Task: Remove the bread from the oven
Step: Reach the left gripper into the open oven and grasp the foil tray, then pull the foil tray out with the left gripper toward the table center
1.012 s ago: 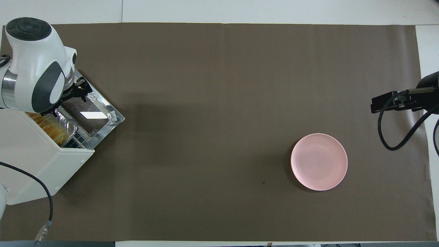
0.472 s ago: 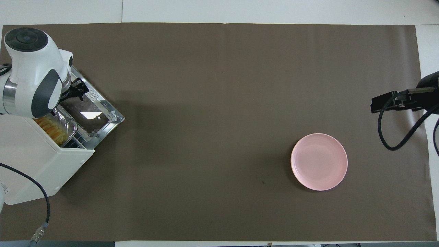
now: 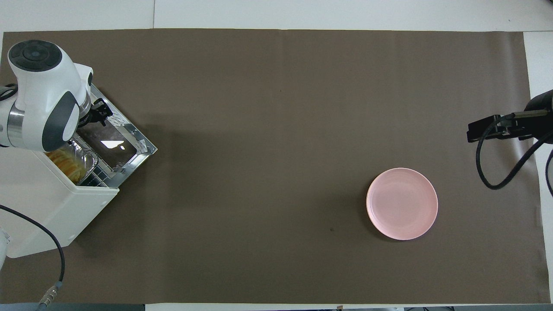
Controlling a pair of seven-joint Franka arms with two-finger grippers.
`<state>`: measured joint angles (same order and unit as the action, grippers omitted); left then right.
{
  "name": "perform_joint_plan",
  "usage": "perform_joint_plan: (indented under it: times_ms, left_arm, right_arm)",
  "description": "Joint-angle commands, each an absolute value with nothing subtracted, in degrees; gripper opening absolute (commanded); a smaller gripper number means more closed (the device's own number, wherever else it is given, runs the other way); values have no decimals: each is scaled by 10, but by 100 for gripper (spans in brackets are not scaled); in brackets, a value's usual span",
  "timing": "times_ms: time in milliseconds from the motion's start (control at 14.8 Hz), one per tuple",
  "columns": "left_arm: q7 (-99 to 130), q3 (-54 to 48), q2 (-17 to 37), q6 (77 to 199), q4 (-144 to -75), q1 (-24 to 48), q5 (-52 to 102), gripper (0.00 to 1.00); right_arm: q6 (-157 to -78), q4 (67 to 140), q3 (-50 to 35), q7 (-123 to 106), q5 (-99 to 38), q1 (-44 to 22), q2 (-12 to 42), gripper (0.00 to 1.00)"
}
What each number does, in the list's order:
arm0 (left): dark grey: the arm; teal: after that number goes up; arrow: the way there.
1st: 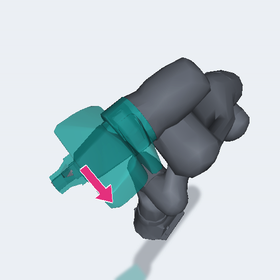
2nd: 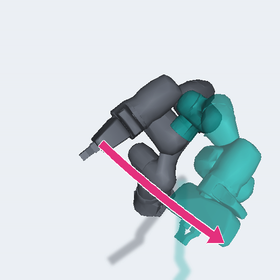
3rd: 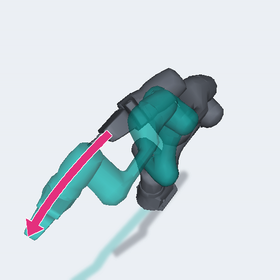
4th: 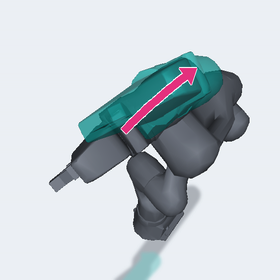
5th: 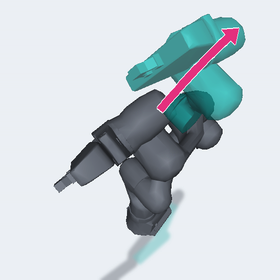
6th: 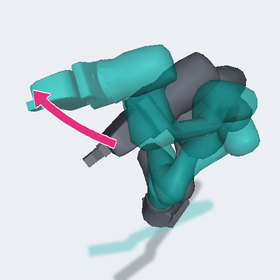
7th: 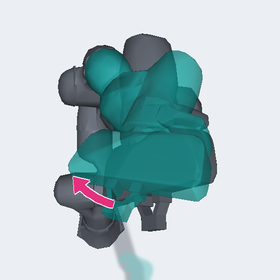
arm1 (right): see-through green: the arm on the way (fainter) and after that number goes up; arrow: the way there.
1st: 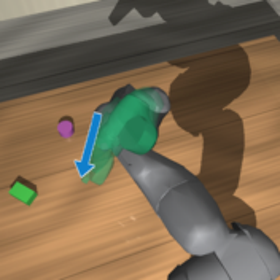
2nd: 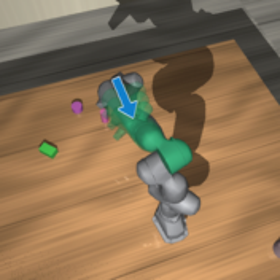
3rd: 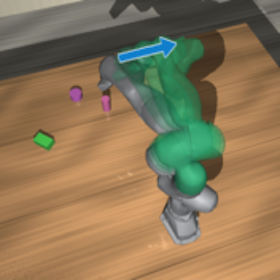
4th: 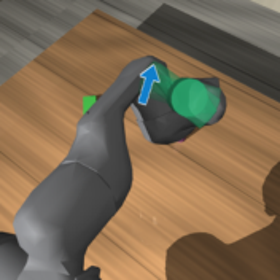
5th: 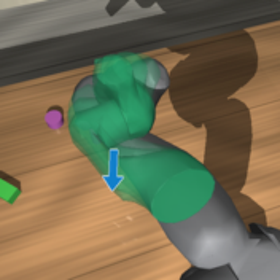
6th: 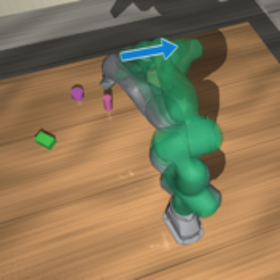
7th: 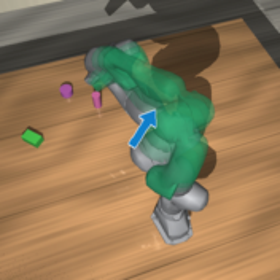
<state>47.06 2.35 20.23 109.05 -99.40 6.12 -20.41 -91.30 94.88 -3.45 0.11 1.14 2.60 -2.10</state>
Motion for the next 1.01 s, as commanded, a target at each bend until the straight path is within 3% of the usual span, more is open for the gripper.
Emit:
perform_joint_plan:
  times_ms: [0, 135, 337, 405, 675, 945]
  left_arm:
    - [474, 21, 203, 1111, -1005, 55, -220, 73]
    - [474, 20, 203, 1112, -1006, 52, -220, 53]
    - [474, 20, 202, 1112, -1007, 51, -220, 9]
    - [473, 20, 202, 1109, -1007, 51, -220, 0]
    - [468, 19, 206, 1108, -988, 61, -219, 0]
    - [466, 15, 241, 1100, -905, 84, -188, 0]
  right_arm:
    - [-910, 951, -38, 4, 3, 31, -25, 100]
    - [-910, 951, -37, 4, 3, 31, -25, 100]
    - [-910, 951, -38, 4, 3, 31, -25, 100]
    - [-910, 951, -38, 4, 3, 31, -25, 100]
    - [-910, 951, -37, 4, 3, 31, -25, 100]
    - [-910, 951, -37, 4, 3, 31, -25, 100]
